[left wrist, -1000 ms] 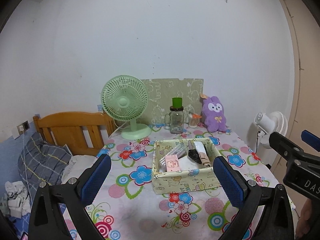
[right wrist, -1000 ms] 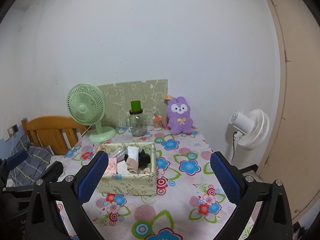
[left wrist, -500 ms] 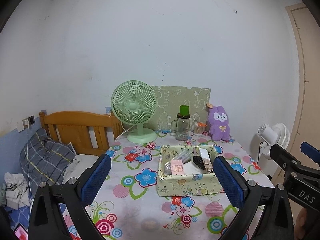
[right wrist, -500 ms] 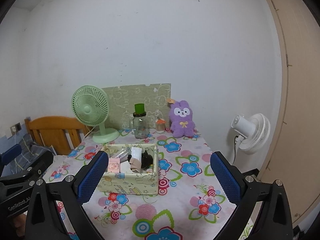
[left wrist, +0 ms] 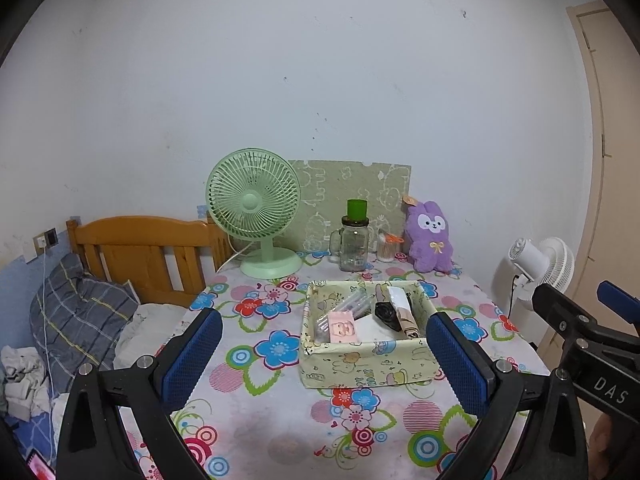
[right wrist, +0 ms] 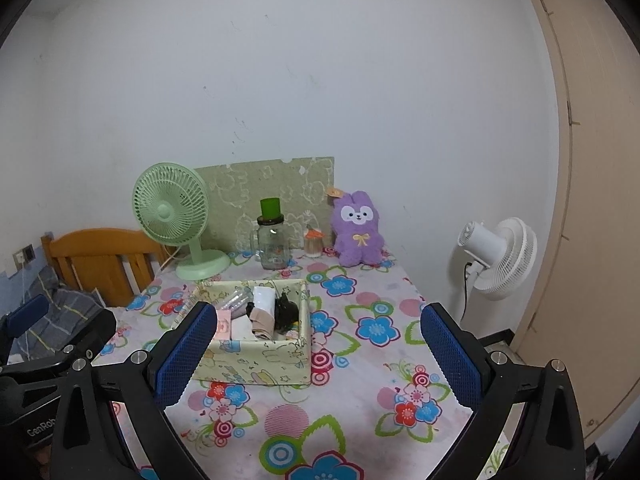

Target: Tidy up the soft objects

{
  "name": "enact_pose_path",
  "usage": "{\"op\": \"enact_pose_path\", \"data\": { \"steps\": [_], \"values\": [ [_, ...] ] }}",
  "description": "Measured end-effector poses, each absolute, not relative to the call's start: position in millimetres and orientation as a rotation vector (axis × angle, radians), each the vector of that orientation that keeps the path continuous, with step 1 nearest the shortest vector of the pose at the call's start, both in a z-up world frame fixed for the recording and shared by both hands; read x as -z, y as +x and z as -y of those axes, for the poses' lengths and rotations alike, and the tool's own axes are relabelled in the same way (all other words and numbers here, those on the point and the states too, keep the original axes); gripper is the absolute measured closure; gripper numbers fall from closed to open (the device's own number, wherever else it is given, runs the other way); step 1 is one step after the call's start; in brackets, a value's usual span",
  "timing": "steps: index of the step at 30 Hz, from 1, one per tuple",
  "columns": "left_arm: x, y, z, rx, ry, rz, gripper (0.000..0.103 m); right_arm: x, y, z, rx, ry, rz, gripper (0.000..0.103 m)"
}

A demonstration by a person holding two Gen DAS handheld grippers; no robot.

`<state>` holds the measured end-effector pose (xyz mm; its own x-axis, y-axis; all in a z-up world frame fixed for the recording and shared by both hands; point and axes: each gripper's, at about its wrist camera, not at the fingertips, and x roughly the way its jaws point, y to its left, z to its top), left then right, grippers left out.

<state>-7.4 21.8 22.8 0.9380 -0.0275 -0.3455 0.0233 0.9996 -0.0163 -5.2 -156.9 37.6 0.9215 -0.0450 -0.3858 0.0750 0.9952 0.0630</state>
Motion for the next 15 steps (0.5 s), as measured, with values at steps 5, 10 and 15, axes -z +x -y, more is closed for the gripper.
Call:
{"op": "enact_pose_path", "data": {
  "steps": [5,10,15],
  "values": [
    [-21.8,-5.2,-21.8,0.028,-0.011,-0.362,0.0,-35.4,-1.9,158.2,0.065,0.082,-0.403,0.0],
    [-22.0,-5.2,-22.7,0.023,-0.014,-0.362,0.0,-35.9,-2.1,159.3,0.068,0.084,-0.399,0.0],
    [-21.5,-5.0,-22.8,0.023,-0.013,-0.363,0.0,-36.1,-3.4,159.9,0.072,0.084,-0.393,0.0]
  ]
}}
